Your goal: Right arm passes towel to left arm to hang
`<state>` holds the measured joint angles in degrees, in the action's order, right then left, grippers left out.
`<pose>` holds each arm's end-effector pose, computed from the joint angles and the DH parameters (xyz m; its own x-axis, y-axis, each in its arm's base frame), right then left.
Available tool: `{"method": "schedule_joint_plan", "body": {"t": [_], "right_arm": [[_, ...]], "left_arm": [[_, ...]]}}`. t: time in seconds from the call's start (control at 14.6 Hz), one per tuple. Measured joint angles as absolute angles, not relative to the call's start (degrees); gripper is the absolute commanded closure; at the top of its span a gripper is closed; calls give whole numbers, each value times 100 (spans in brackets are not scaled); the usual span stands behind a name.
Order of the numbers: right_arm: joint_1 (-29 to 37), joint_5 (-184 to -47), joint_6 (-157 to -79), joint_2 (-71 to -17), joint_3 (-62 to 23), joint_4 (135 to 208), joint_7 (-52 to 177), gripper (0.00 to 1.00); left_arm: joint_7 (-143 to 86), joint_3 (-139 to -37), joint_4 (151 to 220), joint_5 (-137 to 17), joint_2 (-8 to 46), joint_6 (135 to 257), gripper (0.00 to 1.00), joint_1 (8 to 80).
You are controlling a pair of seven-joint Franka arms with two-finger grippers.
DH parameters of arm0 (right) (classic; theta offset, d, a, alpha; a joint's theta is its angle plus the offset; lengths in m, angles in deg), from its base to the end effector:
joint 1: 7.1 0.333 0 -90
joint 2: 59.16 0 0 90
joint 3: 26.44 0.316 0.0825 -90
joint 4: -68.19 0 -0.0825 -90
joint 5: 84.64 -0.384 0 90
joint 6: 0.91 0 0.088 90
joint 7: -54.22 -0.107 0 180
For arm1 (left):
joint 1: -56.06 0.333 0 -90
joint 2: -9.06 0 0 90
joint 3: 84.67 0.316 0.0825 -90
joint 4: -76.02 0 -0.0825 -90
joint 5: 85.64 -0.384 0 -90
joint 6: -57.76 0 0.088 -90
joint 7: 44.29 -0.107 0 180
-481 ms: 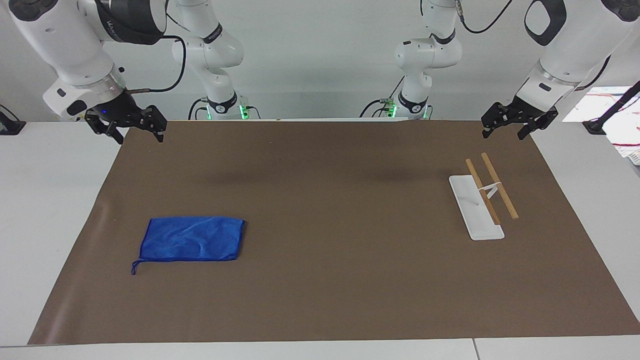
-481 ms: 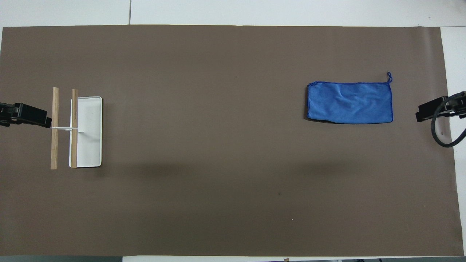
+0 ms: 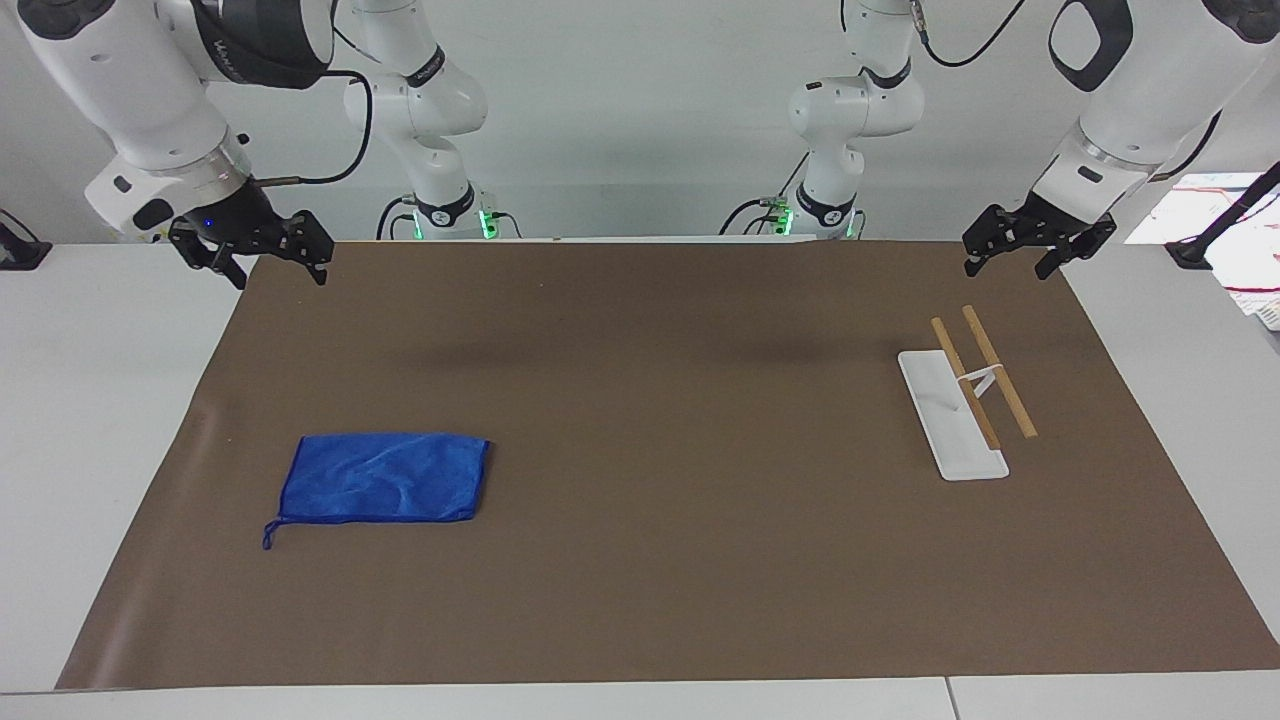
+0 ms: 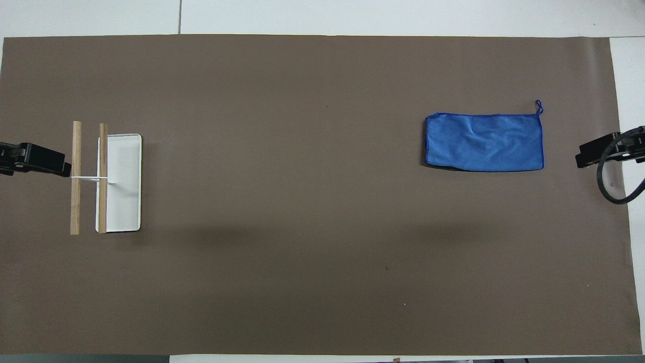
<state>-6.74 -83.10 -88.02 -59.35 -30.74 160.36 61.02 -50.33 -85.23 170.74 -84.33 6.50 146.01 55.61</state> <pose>0.5452 -0.0406 0.6044 0.9950 0.0488 -0.0874 0.0504 -0.9986 0.0164 0.5355 -0.0121 0.6076 0.9902 -0.1233 -0.0654 -0.1216 -0.9921 0.0295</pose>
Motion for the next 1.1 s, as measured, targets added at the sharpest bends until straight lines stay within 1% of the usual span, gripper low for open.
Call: {"method": "schedule_joint_plan", "body": {"t": [0.27,0.34,0.48,0.62,0.82,0.96,1.1], "right_arm": [[-650,-8317,-8823,-5995,-3058,16042,6102,0],[-593,-8325,-8986,-6012,-3045,16075,6102,0],[-363,-8328,-9579,-5998,-3024,16244,6025,0],[-214,-8369,-10074,-5818,-2997,16437,5873,0],[-216,-8563,-11127,-5181,-3005,16705,5851,0],[-221,-8578,-12038,-4803,-3016,17136,5851,0],[-221,-8579,-12630,-4568,-3020,17586,5851,0]], "left_arm": [[-5033,-8523,17074,-8433,650,14601,0,5561],[-5032,-8523,17074,-8433,650,14601,0,5561],[-5032,-8523,17074,-8433,650,14601,0,5561],[-5032,-8523,17074,-8433,650,14601,0,5561],[-5032,-8523,17074,-8433,650,14601,0,5561],[-5032,-8523,17074,-8433,650,14601,0,5561],[-5032,-8523,17074,-8433,650,14601,0,5561]]}}
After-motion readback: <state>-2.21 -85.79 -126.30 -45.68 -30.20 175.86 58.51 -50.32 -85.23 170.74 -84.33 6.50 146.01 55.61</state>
